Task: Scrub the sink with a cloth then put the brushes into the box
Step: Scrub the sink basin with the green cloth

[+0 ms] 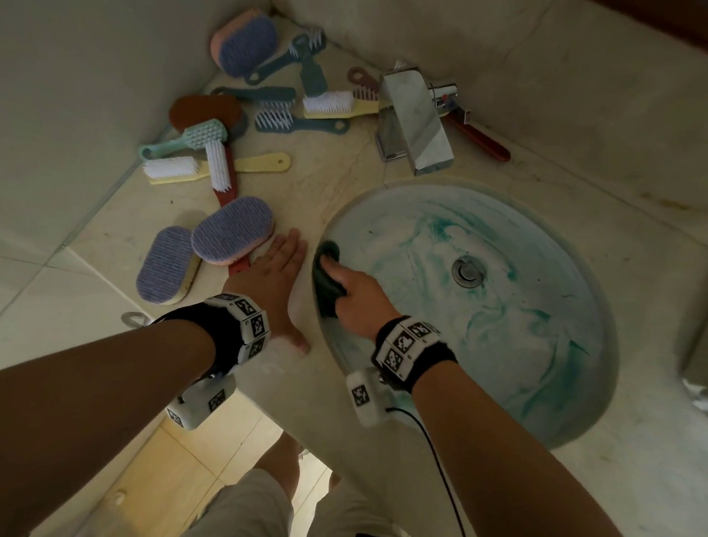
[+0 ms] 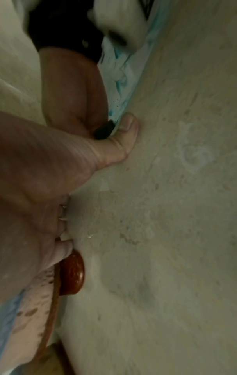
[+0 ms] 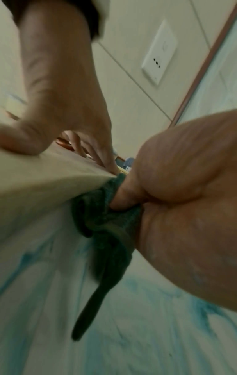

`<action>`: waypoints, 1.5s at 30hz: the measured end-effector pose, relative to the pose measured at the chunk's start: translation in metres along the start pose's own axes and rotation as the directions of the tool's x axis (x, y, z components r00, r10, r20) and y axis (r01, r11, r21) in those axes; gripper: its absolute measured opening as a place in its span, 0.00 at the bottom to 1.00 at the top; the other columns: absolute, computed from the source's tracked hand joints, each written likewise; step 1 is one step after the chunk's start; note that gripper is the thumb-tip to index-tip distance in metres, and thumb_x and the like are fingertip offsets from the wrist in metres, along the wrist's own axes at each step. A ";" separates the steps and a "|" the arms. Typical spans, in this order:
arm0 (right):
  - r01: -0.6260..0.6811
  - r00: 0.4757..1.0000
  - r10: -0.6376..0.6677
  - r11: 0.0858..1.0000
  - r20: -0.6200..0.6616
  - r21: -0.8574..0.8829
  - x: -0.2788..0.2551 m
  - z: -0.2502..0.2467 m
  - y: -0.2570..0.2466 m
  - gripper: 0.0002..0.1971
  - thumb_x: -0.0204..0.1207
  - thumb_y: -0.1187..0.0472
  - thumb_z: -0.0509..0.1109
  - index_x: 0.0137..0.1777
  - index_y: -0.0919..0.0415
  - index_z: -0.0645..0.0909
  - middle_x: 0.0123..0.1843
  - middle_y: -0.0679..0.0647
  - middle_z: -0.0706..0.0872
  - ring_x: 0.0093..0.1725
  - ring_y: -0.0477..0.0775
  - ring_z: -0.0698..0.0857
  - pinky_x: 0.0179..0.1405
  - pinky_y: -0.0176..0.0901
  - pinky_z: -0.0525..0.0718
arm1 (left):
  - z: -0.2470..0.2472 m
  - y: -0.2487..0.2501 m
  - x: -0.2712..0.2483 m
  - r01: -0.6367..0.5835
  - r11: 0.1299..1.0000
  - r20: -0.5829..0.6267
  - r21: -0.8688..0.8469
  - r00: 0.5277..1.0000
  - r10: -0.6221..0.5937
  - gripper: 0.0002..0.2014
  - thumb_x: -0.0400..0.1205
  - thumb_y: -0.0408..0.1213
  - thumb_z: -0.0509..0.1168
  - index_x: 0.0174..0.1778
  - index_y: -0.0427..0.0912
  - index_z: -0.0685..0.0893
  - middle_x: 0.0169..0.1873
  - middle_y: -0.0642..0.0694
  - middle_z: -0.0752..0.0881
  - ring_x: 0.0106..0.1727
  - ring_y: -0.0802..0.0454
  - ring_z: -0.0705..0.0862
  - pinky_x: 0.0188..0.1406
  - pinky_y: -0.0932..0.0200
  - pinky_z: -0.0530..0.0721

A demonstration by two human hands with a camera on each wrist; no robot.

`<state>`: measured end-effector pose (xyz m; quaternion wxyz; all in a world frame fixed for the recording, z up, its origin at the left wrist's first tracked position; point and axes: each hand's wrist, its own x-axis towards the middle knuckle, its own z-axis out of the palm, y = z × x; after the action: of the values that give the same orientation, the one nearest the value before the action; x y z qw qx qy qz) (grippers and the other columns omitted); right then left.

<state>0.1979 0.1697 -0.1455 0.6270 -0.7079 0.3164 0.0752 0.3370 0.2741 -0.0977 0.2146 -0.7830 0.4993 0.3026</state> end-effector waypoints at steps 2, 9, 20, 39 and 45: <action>0.010 0.991 0.001 0.997 0.136 -0.081 -0.012 0.001 0.019 0.36 0.77 0.79 0.59 0.83 0.51 0.65 0.81 0.59 0.69 0.78 0.57 0.70 0.80 0.43 0.65 | 0.000 -0.001 0.000 -0.003 1.000 0.003 -0.004 1.000 0.003 0.80 0.48 0.79 0.71 0.80 0.47 0.24 0.80 0.49 0.25 0.83 0.51 0.31 0.82 0.36 0.50; -0.010 0.981 0.033 0.993 0.193 -0.118 -0.020 0.001 0.030 0.37 0.77 0.77 0.59 0.83 0.47 0.64 0.82 0.55 0.68 0.80 0.55 0.68 0.82 0.44 0.63 | 0.000 0.001 -0.001 -0.001 1.000 0.015 0.014 1.000 0.001 0.80 0.49 0.79 0.71 0.80 0.46 0.24 0.80 0.48 0.25 0.83 0.50 0.33 0.82 0.37 0.51; -0.099 0.986 0.094 0.995 0.134 0.032 -0.019 0.007 0.021 0.37 0.74 0.77 0.57 0.80 0.46 0.70 0.77 0.56 0.75 0.75 0.55 0.75 0.77 0.47 0.73 | 0.001 0.002 -0.001 0.004 1.000 0.011 0.011 1.000 -0.004 0.81 0.47 0.79 0.72 0.81 0.45 0.25 0.80 0.48 0.25 0.83 0.50 0.32 0.82 0.36 0.52; -0.120 0.966 0.175 0.956 0.191 -0.266 -0.062 0.001 0.000 0.32 0.79 0.74 0.56 0.80 0.48 0.70 0.77 0.63 0.75 0.72 0.64 0.77 0.74 0.48 0.74 | -0.002 0.000 -0.004 0.007 1.000 0.018 -0.007 1.000 -0.007 0.81 0.47 0.79 0.71 0.80 0.46 0.24 0.80 0.49 0.25 0.83 0.50 0.32 0.81 0.35 0.52; -0.151 0.970 0.194 0.954 0.149 -0.259 -0.075 0.002 -0.004 0.29 0.81 0.72 0.58 0.80 0.50 0.71 0.76 0.62 0.76 0.72 0.63 0.77 0.73 0.44 0.73 | -0.004 0.004 -0.003 -0.004 1.000 0.036 -0.015 0.999 0.005 0.80 0.49 0.78 0.72 0.80 0.47 0.24 0.80 0.49 0.24 0.83 0.49 0.32 0.81 0.34 0.50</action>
<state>0.1415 0.1985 -0.1046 0.5505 -0.7404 0.3099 0.2296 0.3339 0.2718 -0.0930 0.2168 -0.7779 0.4949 0.3209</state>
